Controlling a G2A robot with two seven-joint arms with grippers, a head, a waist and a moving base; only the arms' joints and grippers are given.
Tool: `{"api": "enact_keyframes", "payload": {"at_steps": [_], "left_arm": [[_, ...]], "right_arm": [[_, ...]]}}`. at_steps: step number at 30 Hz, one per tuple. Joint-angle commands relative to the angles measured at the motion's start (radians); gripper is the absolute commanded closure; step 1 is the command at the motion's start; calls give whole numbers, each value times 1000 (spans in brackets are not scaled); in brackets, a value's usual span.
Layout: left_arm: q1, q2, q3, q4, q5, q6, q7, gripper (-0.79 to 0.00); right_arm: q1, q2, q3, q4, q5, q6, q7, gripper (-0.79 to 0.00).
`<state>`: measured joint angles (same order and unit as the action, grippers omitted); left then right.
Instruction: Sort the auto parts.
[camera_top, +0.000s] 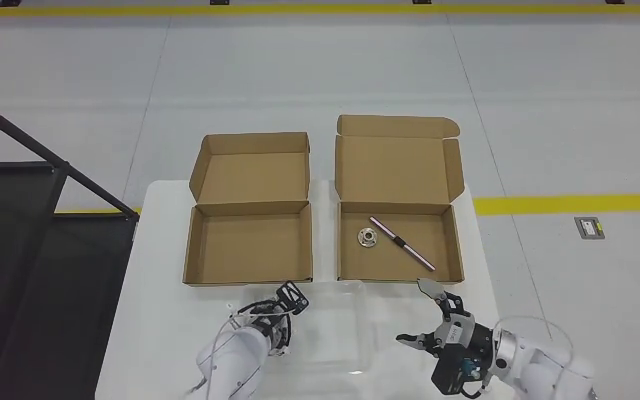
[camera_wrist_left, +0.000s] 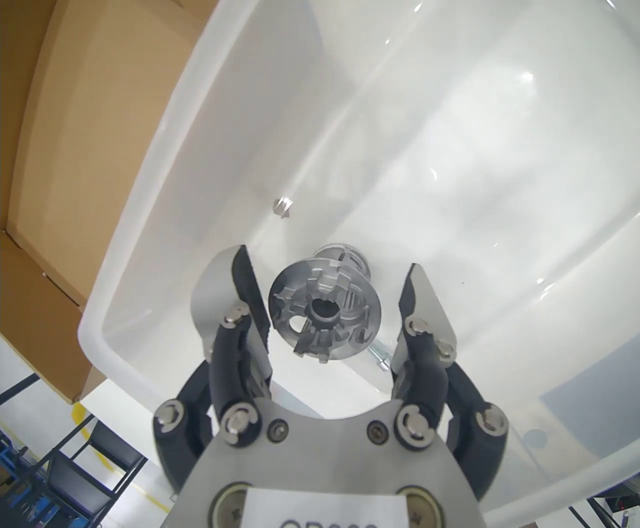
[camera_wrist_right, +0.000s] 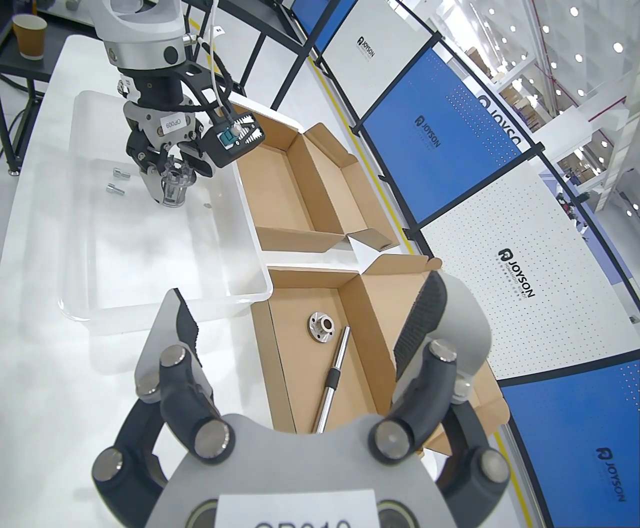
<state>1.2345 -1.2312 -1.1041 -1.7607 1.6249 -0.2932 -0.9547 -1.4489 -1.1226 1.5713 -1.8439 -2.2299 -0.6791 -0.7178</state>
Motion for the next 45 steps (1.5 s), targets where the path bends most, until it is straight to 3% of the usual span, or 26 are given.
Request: {"api": "enact_keyframes", "payload": {"at_steps": [1, 7, 13, 17, 22, 28, 31, 45], "left_arm": [[-2, -1, -2, -1, -1, 1, -3, 0], [41, 4, -25, -98, 2, -8, -4, 0], [188, 23, -68, -349, 83, -36, 22, 0], [280, 35, -132, -490, 86, -46, 88, 0], [338, 42, -248, -584, 2, -37, 186, 0], [347, 46, -417, -587, -230, -54, 339, 0], [349, 48, -501, -561, -413, -109, 405, 0], [349, 49, -511, -555, -434, -116, 414, 0]], "right_arm": [[0, 0, 0, 0, 0, 0, 0, -785], [0, 0, 0, 0, 0, 0, 0, -785], [0, 0, 0, 0, 0, 0, 0, -785], [0, 0, 0, 0, 0, 0, 0, -785], [0, 0, 0, 0, 0, 0, 0, -785], [0, 0, 0, 0, 0, 0, 0, -785], [0, 0, 0, 0, 0, 0, 0, -785], [0, 0, 0, 0, 0, 0, 0, -785]]}}
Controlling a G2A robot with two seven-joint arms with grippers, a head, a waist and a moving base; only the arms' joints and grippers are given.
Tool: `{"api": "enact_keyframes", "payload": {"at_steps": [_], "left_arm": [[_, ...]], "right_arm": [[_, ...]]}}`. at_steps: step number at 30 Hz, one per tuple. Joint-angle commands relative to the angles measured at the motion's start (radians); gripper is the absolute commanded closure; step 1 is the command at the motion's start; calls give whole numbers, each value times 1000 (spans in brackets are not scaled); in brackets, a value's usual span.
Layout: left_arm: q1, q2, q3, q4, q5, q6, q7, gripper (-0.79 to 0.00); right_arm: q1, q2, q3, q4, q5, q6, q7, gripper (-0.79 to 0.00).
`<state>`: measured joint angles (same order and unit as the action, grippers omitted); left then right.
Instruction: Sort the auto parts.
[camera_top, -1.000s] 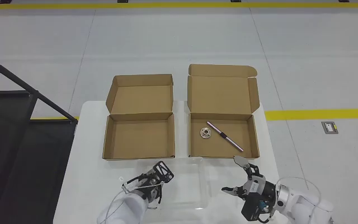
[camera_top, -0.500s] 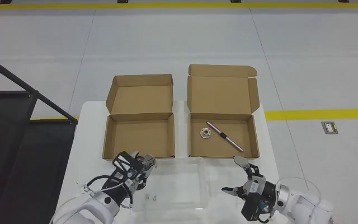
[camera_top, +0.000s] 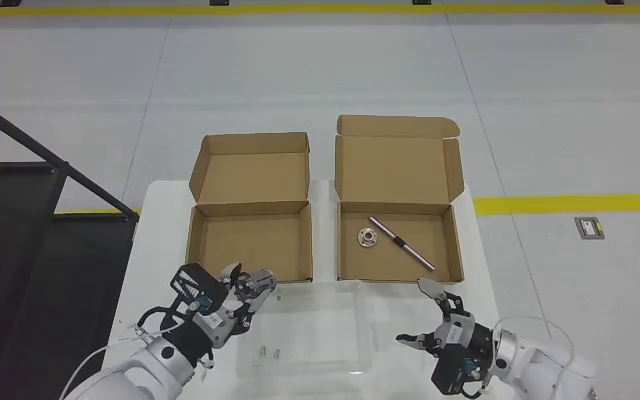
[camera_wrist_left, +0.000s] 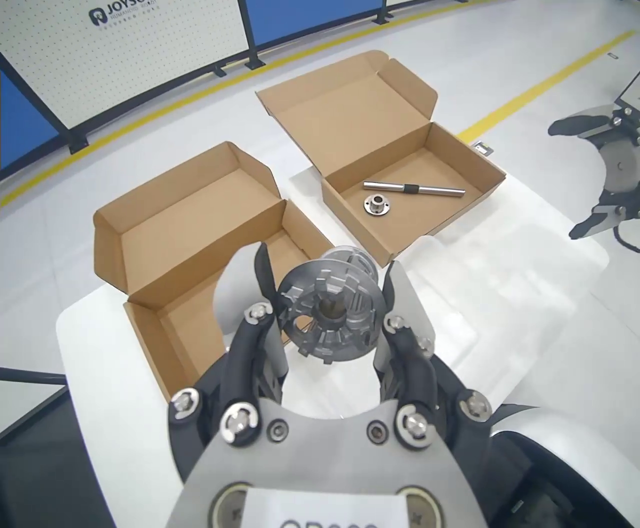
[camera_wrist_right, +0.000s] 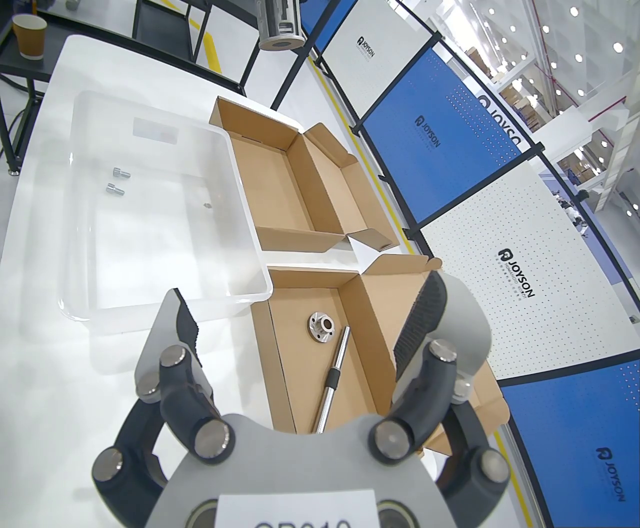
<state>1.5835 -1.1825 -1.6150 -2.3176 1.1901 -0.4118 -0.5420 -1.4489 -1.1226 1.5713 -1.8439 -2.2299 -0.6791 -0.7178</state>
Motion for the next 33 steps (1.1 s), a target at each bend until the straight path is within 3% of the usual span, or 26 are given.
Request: {"api": "enact_keyframes", "payload": {"at_steps": [1, 4, 9, 15, 20, 25, 31, 33], "left_arm": [[-2, -1, 1, 12, 1, 24, 8, 0], [-62, -7, 15, 65, 9, 162, 9, 0], [-258, -19, 99, 244, 76, 352, -50, 0], [-495, -37, 228, 543, 130, 445, -128, 0], [-637, -57, 331, 778, 200, 507, -133, 0], [-725, -76, 397, 962, 218, 538, -111, 0], [-753, -89, 434, 1046, 233, 539, -93, 0], [-756, -91, 437, 1054, 232, 533, -99, -139]], "right_arm": [[0, 0, 0, 0, 0, 0, 0, -785], [0, 0, 0, 0, 0, 0, 0, -785], [0, 0, 0, 0, 0, 0, 0, -785], [0, 0, 0, 0, 0, 0, 0, -785], [0, 0, 0, 0, 0, 0, 0, -785], [0, 0, 0, 0, 0, 0, 0, -785], [0, 0, 0, 0, 0, 0, 0, -785], [0, 0, 0, 0, 0, 0, 0, -785]]}}
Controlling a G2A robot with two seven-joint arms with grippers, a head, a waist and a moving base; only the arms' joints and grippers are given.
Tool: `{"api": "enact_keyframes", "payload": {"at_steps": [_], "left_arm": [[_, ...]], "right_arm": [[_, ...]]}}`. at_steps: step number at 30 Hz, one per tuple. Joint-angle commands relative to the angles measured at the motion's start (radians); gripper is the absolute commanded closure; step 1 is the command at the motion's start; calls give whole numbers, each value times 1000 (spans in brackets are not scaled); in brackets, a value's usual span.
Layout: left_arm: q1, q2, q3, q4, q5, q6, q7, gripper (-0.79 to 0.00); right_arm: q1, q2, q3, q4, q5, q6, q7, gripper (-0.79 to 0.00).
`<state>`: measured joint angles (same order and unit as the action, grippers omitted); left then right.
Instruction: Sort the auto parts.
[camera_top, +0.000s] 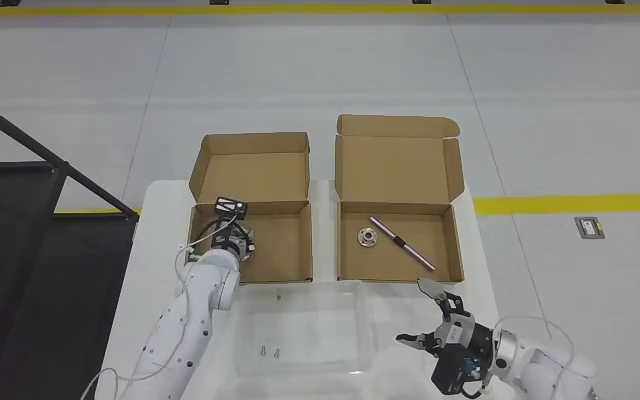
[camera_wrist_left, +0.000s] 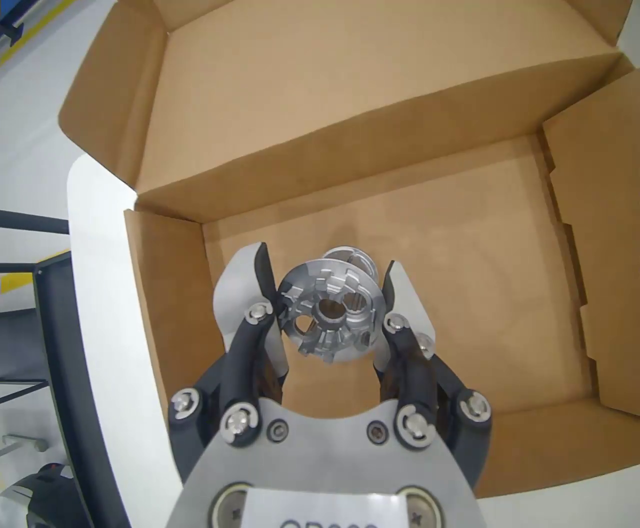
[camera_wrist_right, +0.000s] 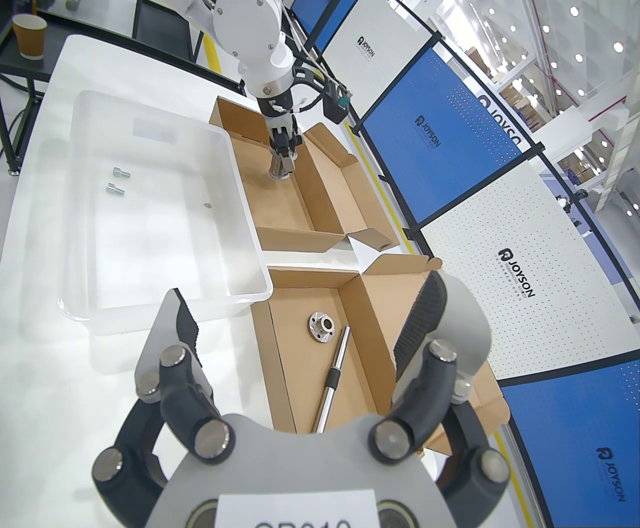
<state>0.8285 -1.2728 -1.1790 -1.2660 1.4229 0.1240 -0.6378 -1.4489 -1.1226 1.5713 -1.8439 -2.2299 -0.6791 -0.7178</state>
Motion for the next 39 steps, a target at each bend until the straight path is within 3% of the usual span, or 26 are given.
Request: {"api": "enact_keyframes", "payload": {"at_steps": [1, 3, 6, 7, 15, 19, 24, 28, 31, 35, 39], "left_arm": [[-2, -1, 3, 6, 4, -7, -10, -271], [-4, -3, 5, 8, 7, -20, -25, -388], [-2, -4, 5, 3, 19, -19, -36, -733], [-1, -4, 5, 0, 24, -19, -39, -785], [35, -1, -44, -103, 3, -11, -23, -785], [105, 9, -91, -267, -19, -45, -25, -785], [254, 26, -167, -544, -95, -157, -68, -785], [379, 41, -207, -721, -147, -306, -115, -785], [468, 55, -213, -823, -147, -481, -152, -785], [564, 76, -221, -912, -159, -724, -204, -785], [608, 97, -235, -952, -166, -921, -303, -785]], "right_arm": [[0, 0, 0, 0, 0, 0, 0, -785], [0, 0, 0, 0, 0, 0, 0, -785], [0, 0, 0, 0, 0, 0, 0, -785], [0, 0, 0, 0, 0, 0, 0, -785], [0, 0, 0, 0, 0, 0, 0, -785], [0, 0, 0, 0, 0, 0, 0, -785], [0, 0, 0, 0, 0, 0, 0, -785], [0, 0, 0, 0, 0, 0, 0, -785], [0, 0, 0, 0, 0, 0, 0, -785], [0, 0, 0, 0, 0, 0, 0, -785], [0, 0, 0, 0, 0, 0, 0, -785]]}}
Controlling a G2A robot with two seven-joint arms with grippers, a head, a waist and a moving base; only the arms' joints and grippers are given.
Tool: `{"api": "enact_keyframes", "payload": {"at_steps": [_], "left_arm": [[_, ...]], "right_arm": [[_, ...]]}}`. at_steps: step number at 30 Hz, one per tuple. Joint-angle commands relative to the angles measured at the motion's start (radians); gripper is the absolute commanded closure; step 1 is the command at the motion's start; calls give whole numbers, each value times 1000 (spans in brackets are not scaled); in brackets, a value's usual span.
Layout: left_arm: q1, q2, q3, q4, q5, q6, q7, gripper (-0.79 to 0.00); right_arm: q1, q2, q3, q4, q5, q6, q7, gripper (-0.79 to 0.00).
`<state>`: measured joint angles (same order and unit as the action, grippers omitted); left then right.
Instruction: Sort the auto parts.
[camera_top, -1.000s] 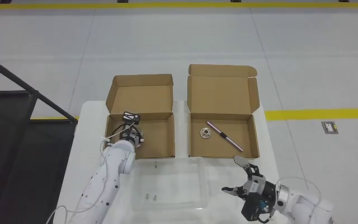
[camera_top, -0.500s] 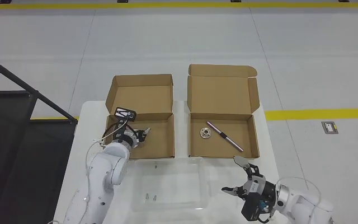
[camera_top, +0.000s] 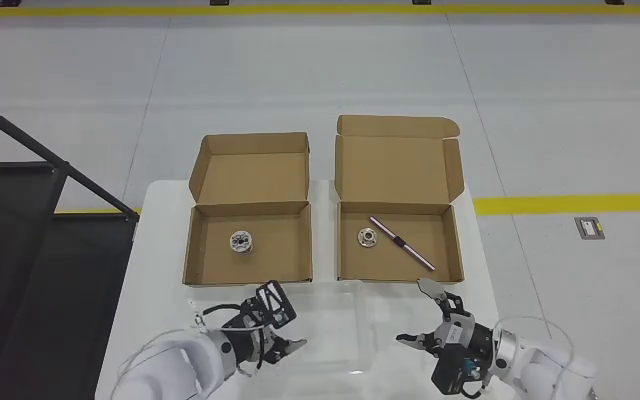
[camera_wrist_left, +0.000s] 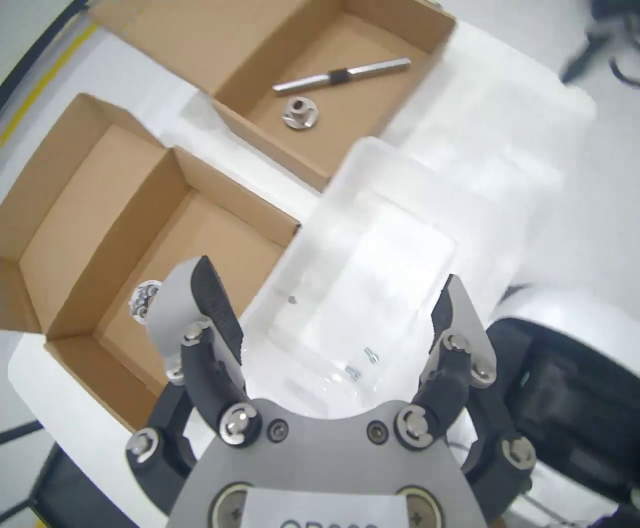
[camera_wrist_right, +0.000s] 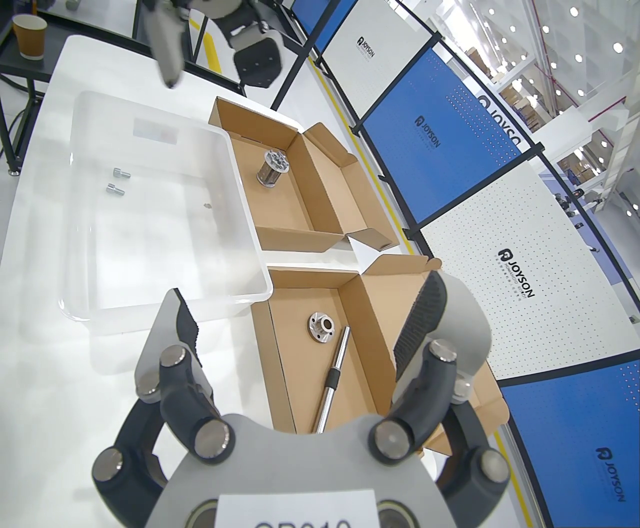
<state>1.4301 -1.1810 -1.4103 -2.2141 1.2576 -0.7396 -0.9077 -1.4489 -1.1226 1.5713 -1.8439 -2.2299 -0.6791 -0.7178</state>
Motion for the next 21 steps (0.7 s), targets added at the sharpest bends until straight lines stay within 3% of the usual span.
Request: {"api": "enact_keyframes", "payload": {"at_steps": [1, 12, 15, 19, 21], "left_arm": [[7, 6, -6, -5, 0, -66, -46, -785], [10, 7, -5, 13, 20, -41, -47, -785], [5, 9, 45, 34, 96, -33, -73, -785], [-27, 10, 103, 81, 130, -30, -125, -683], [-43, 10, 131, 104, 140, -23, -148, -680]], "right_arm": [[0, 0, 0, 0, 0, 0, 0, -785], [0, 0, 0, 0, 0, 0, 0, -785], [0, 0, 0, 0, 0, 0, 0, -785], [0, 0, 0, 0, 0, 0, 0, -785], [0, 0, 0, 0, 0, 0, 0, -785]]}}
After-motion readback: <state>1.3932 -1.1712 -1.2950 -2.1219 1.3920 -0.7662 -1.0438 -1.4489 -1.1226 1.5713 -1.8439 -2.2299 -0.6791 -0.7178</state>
